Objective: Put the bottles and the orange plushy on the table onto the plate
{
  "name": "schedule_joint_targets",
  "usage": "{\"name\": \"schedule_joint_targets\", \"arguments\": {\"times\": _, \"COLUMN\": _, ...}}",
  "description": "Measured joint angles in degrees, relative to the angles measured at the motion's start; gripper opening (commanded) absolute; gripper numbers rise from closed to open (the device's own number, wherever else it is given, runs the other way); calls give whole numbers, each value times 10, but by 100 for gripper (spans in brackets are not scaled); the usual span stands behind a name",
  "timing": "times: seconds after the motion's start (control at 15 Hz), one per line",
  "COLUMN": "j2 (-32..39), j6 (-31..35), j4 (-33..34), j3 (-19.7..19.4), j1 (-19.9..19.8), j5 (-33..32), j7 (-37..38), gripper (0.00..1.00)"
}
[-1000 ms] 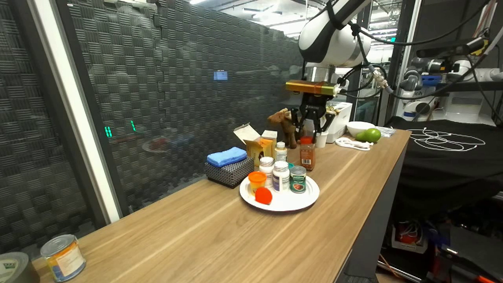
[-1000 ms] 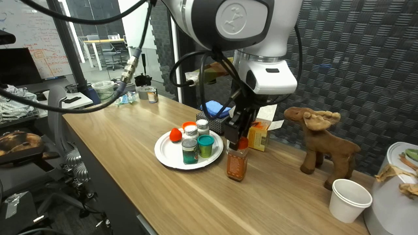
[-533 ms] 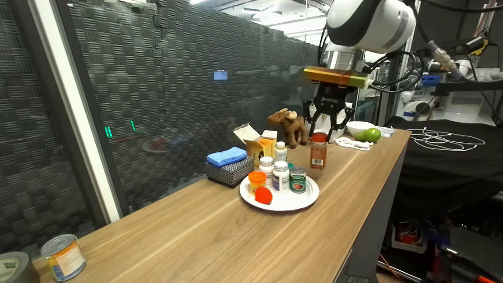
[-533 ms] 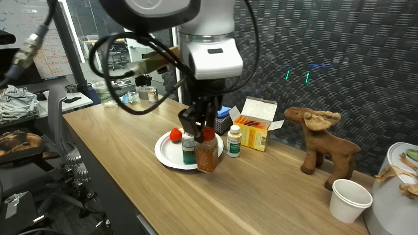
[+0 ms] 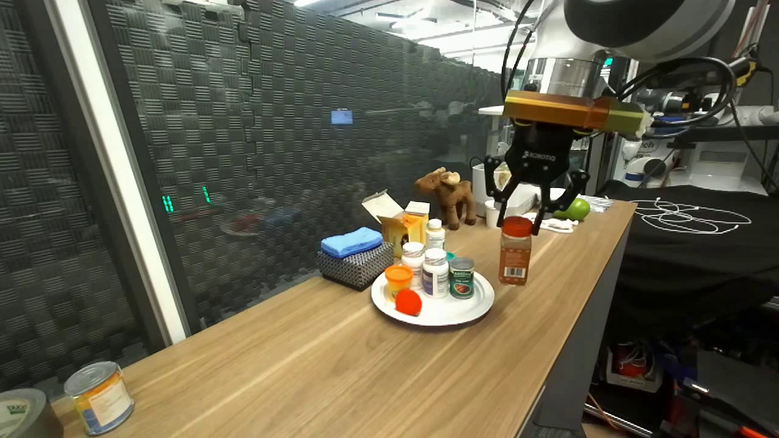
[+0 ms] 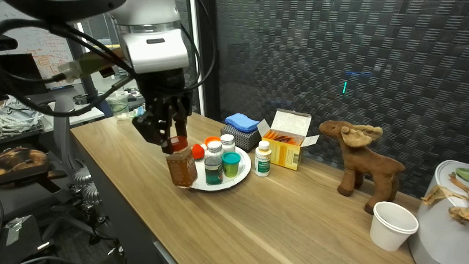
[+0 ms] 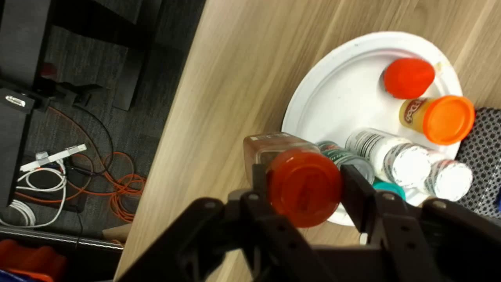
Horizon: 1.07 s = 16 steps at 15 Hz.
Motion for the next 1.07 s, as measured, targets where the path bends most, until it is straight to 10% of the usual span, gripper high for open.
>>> {"name": "schedule_joint_targets", "arguments": {"times": 1.07, "j2": 147, "j6": -13, "j4": 133, "j3": 37, "j1": 42, "j5": 78, "j7": -118, "gripper": 25}}
